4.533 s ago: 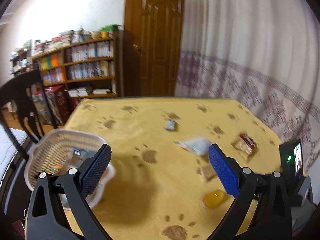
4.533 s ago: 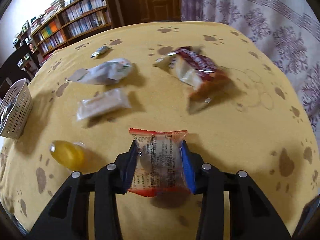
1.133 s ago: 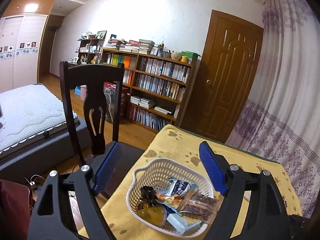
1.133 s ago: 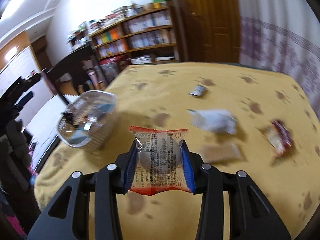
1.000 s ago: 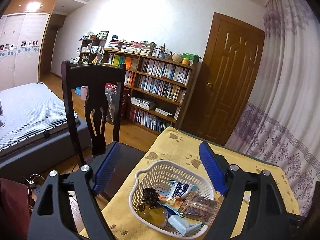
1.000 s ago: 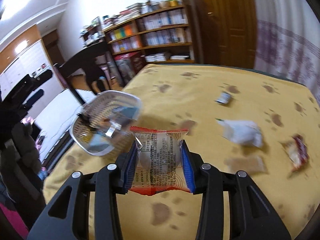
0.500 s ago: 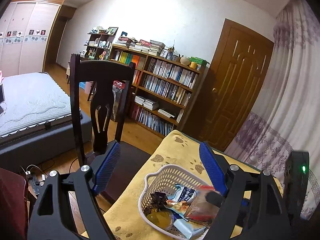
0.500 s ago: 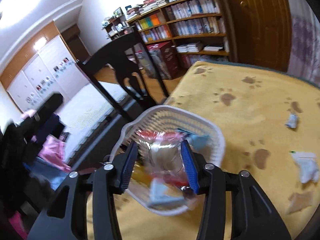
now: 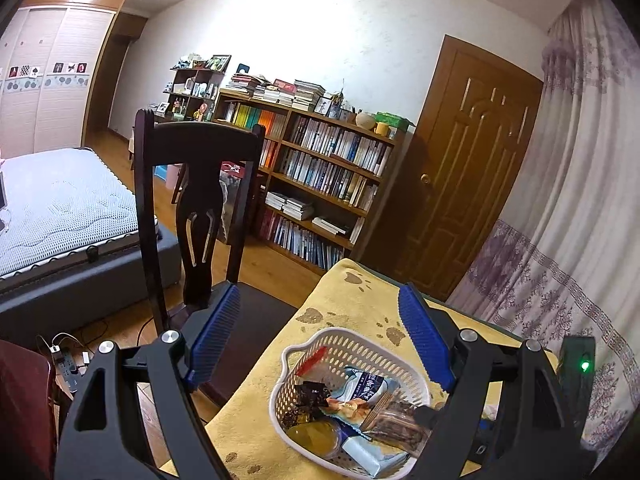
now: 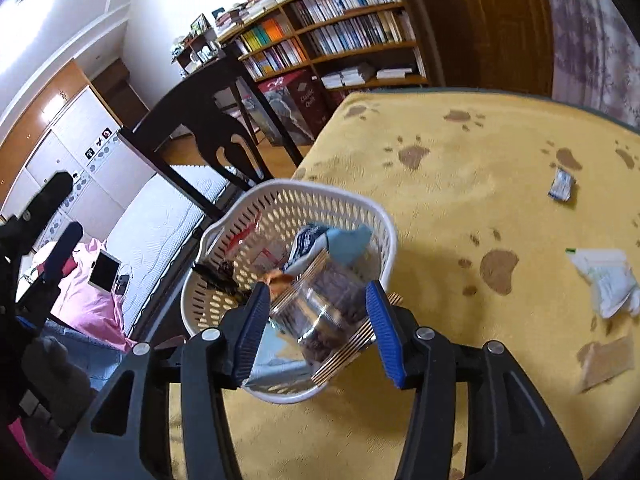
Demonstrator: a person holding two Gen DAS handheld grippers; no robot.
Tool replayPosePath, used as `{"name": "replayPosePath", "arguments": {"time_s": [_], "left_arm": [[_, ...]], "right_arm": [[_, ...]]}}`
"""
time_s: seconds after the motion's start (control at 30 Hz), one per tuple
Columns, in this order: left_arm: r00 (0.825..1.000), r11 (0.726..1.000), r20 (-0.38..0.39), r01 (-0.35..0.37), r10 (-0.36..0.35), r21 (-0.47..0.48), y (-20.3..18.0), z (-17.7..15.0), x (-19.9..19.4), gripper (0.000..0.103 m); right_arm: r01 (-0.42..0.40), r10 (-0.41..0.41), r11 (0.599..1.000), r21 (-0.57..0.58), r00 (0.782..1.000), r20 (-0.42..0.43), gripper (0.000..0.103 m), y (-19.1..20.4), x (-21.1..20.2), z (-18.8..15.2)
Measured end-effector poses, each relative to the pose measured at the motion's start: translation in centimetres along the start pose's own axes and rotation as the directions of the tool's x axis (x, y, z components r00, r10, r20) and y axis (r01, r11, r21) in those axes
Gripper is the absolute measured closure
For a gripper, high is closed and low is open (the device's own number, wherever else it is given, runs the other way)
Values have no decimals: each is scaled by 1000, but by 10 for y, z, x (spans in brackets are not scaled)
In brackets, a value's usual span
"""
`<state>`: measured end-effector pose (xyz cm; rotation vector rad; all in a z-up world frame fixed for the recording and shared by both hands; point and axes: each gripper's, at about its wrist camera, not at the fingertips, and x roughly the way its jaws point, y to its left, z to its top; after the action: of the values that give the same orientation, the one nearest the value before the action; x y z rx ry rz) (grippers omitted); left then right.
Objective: Organize snacks
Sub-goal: 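Carry the clear red-edged pack to the basket and open the right gripper, then move the right gripper back to the table and grasp the brown-red snack bag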
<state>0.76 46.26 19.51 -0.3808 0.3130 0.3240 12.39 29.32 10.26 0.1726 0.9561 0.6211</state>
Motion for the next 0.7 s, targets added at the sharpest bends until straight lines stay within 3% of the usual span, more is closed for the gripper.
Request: {"name": "replayPosePath", "arguments": {"time_s": [0.3,0.43,0.7], "left_arm": [[1000,1000,-4,1,-1,0,-3,2,-2,21],[1000,1000,-5,4,-4,6,-6,3,-4,21],[1000,1000,-7,13,-13,21,-12,4,-5,21]], "right_arm": [[-56,53,998,-30,993,-102,52,15,41,-12],[-81,77,996,-47,993,-88,52,19,38,-13],[-58,59,996,-71,998,22,52,16,4,-12]]}}
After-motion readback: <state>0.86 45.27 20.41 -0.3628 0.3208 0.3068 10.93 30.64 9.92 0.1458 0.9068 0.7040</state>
